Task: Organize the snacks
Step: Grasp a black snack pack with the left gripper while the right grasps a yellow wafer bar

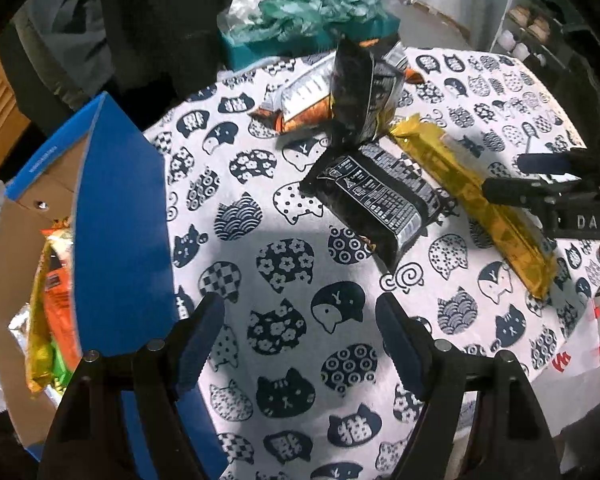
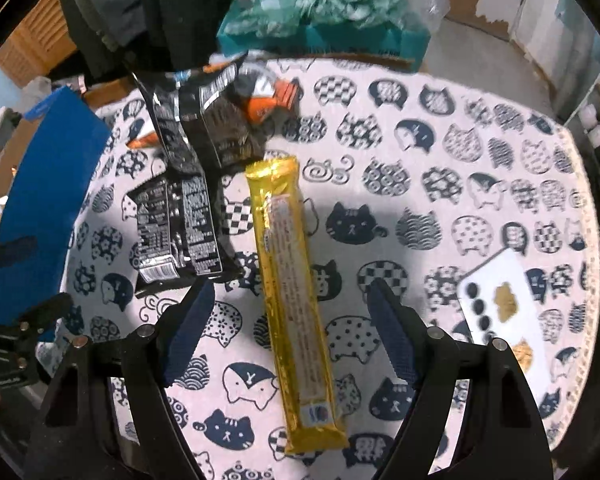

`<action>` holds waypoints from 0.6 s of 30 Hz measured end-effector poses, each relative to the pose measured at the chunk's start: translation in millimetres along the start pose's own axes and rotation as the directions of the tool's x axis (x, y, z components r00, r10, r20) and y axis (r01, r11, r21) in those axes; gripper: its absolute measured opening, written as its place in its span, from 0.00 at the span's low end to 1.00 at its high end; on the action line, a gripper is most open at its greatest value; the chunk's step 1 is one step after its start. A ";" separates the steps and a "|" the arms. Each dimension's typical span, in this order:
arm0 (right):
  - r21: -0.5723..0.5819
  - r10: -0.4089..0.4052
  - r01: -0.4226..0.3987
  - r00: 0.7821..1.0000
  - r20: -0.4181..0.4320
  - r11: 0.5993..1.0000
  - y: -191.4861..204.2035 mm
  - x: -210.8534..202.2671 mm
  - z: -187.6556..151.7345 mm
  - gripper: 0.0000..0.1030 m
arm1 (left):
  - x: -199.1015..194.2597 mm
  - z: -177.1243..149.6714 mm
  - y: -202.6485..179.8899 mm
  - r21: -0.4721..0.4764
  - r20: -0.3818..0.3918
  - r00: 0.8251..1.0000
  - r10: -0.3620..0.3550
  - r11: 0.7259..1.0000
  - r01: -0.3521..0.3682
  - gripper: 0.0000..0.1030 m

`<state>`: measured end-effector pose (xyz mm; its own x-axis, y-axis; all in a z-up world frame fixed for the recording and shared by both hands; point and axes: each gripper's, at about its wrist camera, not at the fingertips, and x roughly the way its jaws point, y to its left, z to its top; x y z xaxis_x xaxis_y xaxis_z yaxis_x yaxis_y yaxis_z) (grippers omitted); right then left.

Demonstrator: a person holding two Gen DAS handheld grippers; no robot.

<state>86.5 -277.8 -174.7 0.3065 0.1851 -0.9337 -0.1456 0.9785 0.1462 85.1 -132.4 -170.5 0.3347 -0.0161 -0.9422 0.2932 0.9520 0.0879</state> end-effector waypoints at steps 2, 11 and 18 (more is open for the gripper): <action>-0.015 0.001 -0.001 1.000 -0.004 1.000 1.5 7.2 0.6 0.77 | 5.0 1.3 -1.2 -0.005 -0.003 1.000 -0.002 1.000 0.002 0.77; -0.045 -0.005 0.003 0.999 -0.032 0.999 7.7 37.5 3.9 0.63 | 14.8 7.3 -1.9 -0.042 -0.020 0.999 -0.026 0.999 0.026 0.77; -0.054 -0.016 0.014 0.999 -0.045 0.998 7.2 51.4 -1.0 0.40 | 15.4 18.2 -0.9 -0.094 -0.019 0.998 -0.064 0.994 0.062 0.77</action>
<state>100.3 -261.4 -221.9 0.2661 0.1648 -0.9498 -0.1918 0.9746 0.1154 106.3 -139.0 -179.1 0.2978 -0.0714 -0.9520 0.2282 0.9736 -0.0016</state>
